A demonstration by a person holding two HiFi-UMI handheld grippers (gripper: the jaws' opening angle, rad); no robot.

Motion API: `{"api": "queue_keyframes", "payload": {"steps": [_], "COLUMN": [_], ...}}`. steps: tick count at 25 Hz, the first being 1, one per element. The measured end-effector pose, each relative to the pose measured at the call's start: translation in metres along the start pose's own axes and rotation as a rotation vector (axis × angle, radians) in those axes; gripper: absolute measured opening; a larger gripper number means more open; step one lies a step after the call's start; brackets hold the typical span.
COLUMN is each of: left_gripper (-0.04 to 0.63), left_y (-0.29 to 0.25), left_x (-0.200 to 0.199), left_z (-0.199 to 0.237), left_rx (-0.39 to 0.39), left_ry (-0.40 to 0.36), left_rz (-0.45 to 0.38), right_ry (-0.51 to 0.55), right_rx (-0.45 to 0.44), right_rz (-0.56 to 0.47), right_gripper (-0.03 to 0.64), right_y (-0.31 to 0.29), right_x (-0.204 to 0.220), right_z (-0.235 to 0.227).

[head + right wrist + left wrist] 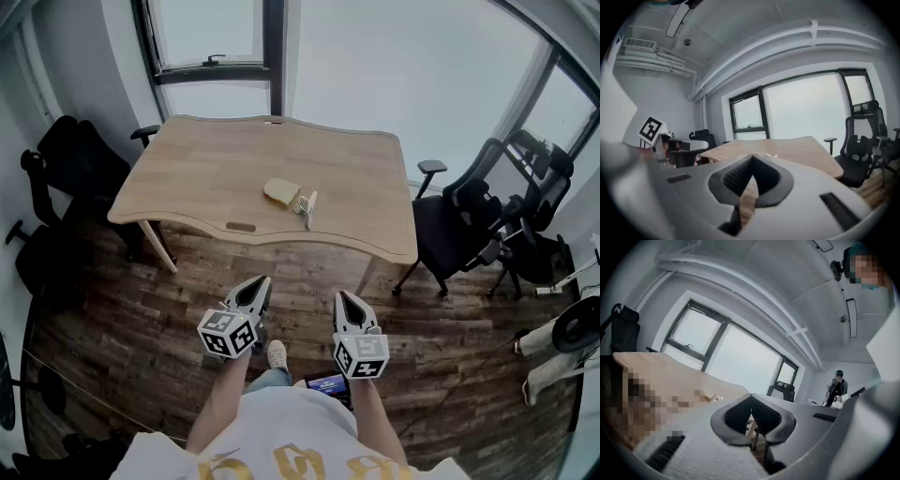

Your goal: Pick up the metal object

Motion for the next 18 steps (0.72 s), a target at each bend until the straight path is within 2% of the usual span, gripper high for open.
{"api": "queue_keyframes", "payload": {"steps": [8, 14, 18], "left_gripper": [0.020, 0.020, 0.020], "left_y": [0.005, -0.008, -0.019], "left_x": [0.004, 0.007, 0.008], "left_z": [-0.007, -0.010, -0.006], "left_rx": [0.010, 0.023, 0.033], "left_ry": [0.009, 0.012, 0.024], "left_rz": [0.009, 0.016, 0.031], "right_ry": [-0.005, -0.050, -0.041], "right_rx": [0.005, 0.011, 0.024], "right_rz": [0.018, 0.008, 0.017], "right_gripper": [0.011, 0.012, 0.011], "right_y": [0.007, 0.008, 0.004], "right_x": [0.006, 0.007, 0.005], "right_z": [-0.005, -0.017, -0.024]}}
Point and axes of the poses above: the fingertips, and each gripper's own axes: y backward along the fingers, z to its left, x out of its underside, the point moved 9 cm from there along y, backward along the fingers, and after that the axes turned 13 degrees about x, right-handed, at the moved point
